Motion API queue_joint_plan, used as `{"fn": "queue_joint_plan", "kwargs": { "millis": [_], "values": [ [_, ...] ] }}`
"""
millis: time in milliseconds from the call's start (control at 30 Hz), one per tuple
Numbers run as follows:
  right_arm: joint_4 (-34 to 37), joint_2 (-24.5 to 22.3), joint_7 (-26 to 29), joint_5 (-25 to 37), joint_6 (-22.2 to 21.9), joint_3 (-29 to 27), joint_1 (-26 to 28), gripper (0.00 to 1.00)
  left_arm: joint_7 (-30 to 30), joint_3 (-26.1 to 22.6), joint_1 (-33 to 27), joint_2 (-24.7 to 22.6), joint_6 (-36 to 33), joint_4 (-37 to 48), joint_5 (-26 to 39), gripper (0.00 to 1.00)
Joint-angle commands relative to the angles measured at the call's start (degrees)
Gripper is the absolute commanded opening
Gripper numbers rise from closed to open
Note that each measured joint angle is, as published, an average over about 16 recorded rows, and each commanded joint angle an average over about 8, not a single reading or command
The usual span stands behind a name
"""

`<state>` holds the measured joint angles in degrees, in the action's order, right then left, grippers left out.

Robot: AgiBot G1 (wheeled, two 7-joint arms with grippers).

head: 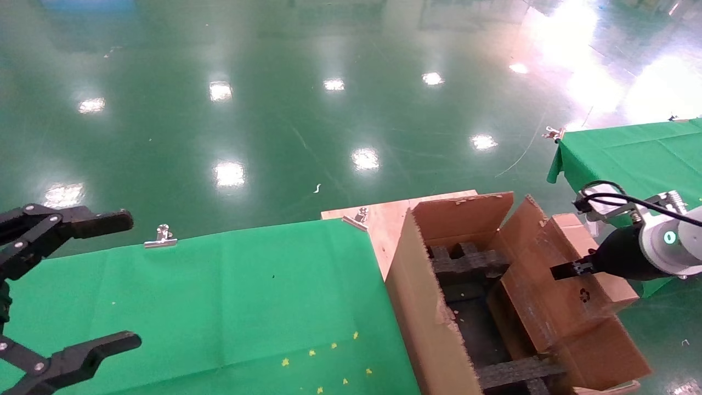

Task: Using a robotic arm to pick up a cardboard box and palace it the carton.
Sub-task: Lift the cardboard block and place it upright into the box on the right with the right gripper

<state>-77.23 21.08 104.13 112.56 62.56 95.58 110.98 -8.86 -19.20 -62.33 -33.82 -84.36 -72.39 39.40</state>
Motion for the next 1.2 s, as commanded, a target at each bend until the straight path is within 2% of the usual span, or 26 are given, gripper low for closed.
{"fn": "queue_joint_plan", "kwargs": {
  "millis": [33,333,700,933,1200],
  "values": [
    [0.0,0.2,0.1,0.1,-0.3,0.1,-0.3,0.00,0.0,0.0,0.0,0.0,0.0,0.0,0.0,1.00],
    [0.4,1.8,2.7,2.3,-2.8,1.3,-3.0,0.00,0.0,0.0,0.0,0.0,0.0,0.0,0.0,1.00],
    [3.1,4.6,6.8,4.4,-8.0,2.7,-8.1,0.00,0.0,0.0,0.0,0.0,0.0,0.0,0.0,1.00],
    [7.9,8.2,7.0,4.2,-12.1,3.6,-11.9,0.00,0.0,0.0,0.0,0.0,0.0,0.0,0.0,1.00],
    [16.7,13.4,3.6,1.8,-17.7,4.5,-17.0,0.00,0.0,0.0,0.0,0.0,0.0,0.0,0.0,1.00]
  ]
}}
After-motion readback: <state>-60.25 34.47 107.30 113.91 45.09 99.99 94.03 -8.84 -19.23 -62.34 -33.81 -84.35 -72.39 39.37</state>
